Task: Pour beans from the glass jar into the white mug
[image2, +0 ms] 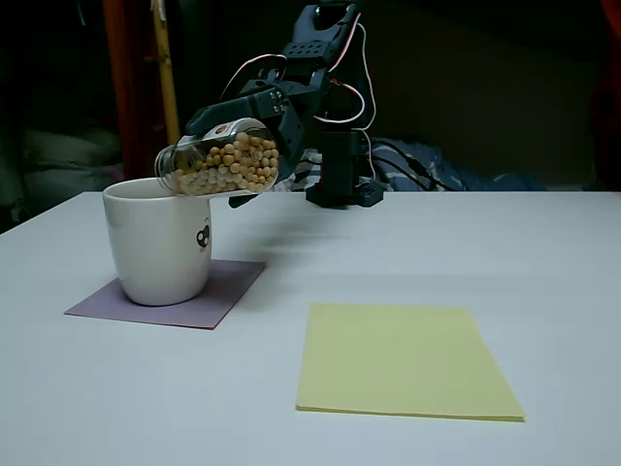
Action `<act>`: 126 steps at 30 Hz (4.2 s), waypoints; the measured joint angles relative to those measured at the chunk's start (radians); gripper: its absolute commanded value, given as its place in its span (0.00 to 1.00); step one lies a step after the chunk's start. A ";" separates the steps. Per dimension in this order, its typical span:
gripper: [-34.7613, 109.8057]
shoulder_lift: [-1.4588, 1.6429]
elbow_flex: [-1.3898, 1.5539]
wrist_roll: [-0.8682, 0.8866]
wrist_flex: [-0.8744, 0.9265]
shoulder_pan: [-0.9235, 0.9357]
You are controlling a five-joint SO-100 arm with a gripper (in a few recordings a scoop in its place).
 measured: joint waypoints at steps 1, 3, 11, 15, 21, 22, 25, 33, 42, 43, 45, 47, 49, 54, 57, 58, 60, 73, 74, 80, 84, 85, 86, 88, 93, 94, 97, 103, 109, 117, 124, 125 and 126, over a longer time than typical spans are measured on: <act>0.24 0.000 0.000 0.003 0.000 0.000; 0.24 0.000 0.000 0.011 0.000 0.000; 0.24 0.000 -0.002 0.021 0.000 0.000; 0.24 0.000 -0.002 0.018 0.000 0.000; 0.24 0.000 -0.006 -0.023 0.002 0.000; 0.24 0.003 -0.008 -0.035 0.006 0.000; 0.24 0.005 -0.008 -0.071 0.011 0.000; 0.24 0.028 -0.008 -0.222 0.049 0.002; 0.29 0.060 -0.006 -0.508 0.094 0.003; 0.29 0.069 -0.006 -0.557 0.101 -0.002; 0.28 0.089 -0.006 -0.666 0.103 -0.014; 0.28 0.112 -0.006 -0.787 0.104 -0.026; 0.28 0.133 0.005 -0.902 0.104 -0.038; 0.31 0.150 0.035 -1.160 0.104 -0.077; 0.35 0.167 0.118 -1.324 0.055 -0.104; 0.37 0.169 0.153 -1.381 0.015 -0.110; 0.38 0.169 0.232 -1.496 -0.081 -0.114; 0.44 -0.141 0.287 -1.845 -0.589 -0.261; 0.44 -0.184 0.252 -1.858 -0.609 -0.273; 0.46 -0.436 0.023 -1.901 -0.660 -0.318; 0.48 -0.563 -0.117 -1.919 -0.660 -0.313; 0.49 -0.592 -0.152 -1.919 -0.661 -0.313; 0.49 -0.618 -0.186 -1.919 -0.661 -0.313; 0.50 -0.669 -0.242 -1.925 -0.664 -0.314; 0.52 -0.744 -0.345 -1.934 -0.666 -0.319; 0.54 -0.749 -0.359 -1.934 -0.666 -0.319; 0.60 -0.762 -0.376 -1.934 -0.666 -0.325; 0.62 -0.723 -0.305 -1.878 -0.666 -0.321; 0.57 -0.443 -0.055 -1.744 -0.678 -0.314; 0.46 -0.018 0.308 -1.468 -0.686 -0.244; 0.45 0.325 0.644 -1.236 -0.686 -0.196; 0.45 0.368 0.692 -1.213 -0.686 -0.186; 0.45 0.408 0.738 -1.187 -0.686 -0.175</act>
